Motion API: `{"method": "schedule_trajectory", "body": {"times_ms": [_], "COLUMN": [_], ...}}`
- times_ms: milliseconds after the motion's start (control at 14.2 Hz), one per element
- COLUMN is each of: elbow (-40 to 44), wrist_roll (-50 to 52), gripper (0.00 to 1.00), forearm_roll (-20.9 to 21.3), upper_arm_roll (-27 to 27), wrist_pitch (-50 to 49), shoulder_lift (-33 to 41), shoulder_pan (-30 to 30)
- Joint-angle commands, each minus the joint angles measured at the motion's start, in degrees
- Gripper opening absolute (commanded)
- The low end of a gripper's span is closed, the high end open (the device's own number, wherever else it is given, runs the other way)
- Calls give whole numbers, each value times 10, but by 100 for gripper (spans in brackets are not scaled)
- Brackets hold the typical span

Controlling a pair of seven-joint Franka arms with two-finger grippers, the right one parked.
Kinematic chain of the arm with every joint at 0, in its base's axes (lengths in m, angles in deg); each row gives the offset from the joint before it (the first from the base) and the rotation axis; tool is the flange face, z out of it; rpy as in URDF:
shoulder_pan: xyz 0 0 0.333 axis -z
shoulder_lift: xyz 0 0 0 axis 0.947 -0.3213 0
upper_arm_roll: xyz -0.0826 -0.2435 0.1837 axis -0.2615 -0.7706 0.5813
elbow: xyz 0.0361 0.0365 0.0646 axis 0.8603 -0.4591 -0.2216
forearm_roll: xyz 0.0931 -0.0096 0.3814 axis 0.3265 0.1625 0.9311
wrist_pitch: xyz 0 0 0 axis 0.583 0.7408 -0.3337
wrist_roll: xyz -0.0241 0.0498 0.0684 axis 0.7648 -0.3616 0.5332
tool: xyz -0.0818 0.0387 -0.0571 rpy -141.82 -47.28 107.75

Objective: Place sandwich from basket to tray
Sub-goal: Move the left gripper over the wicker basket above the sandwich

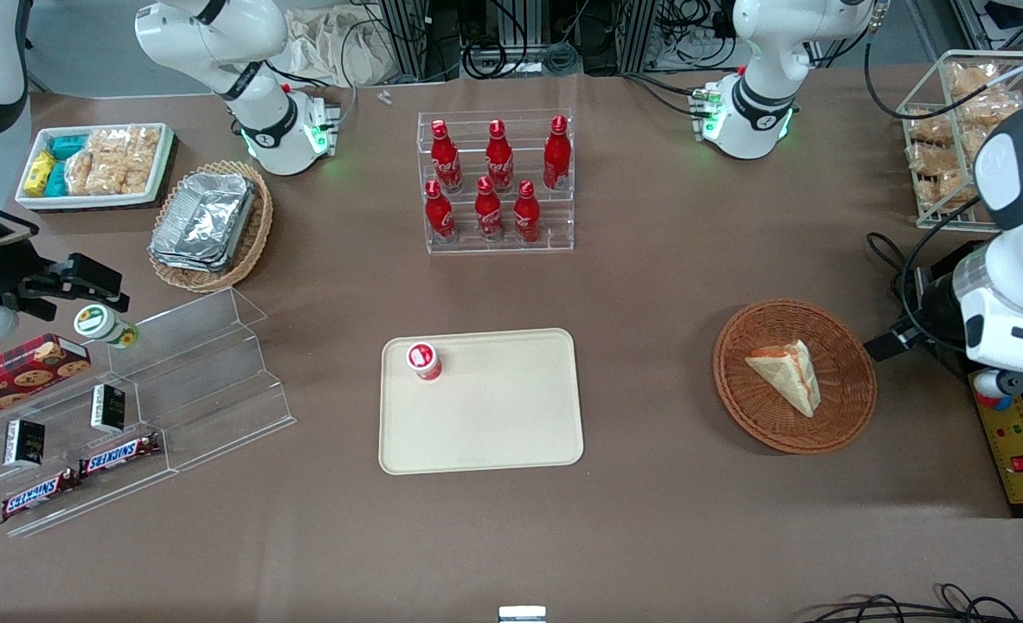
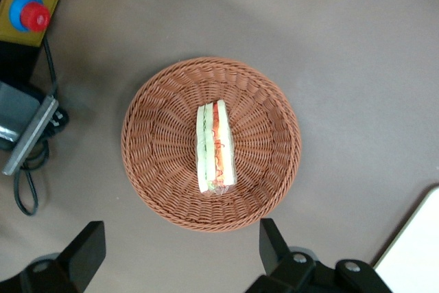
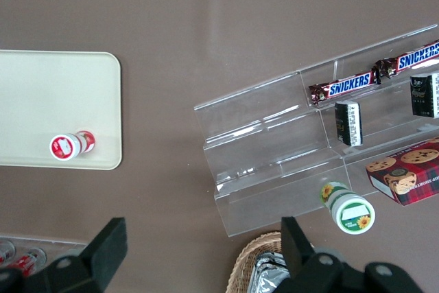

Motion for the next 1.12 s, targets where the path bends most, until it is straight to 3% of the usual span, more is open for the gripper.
{"method": "schedule_trajectory", "body": {"times_ms": [0, 492, 1055], "elbow": [9, -19, -130], "wrist_roll": [69, 104, 103], "gripper": [99, 99, 99], "forearm_roll": [-5, -1, 2], "upper_arm_roll": [1, -17, -17], "wrist_pitch": [14, 102, 205], "shoulder_lift": [-42, -110, -83], "shoulder_pan": [8, 11, 10]}}
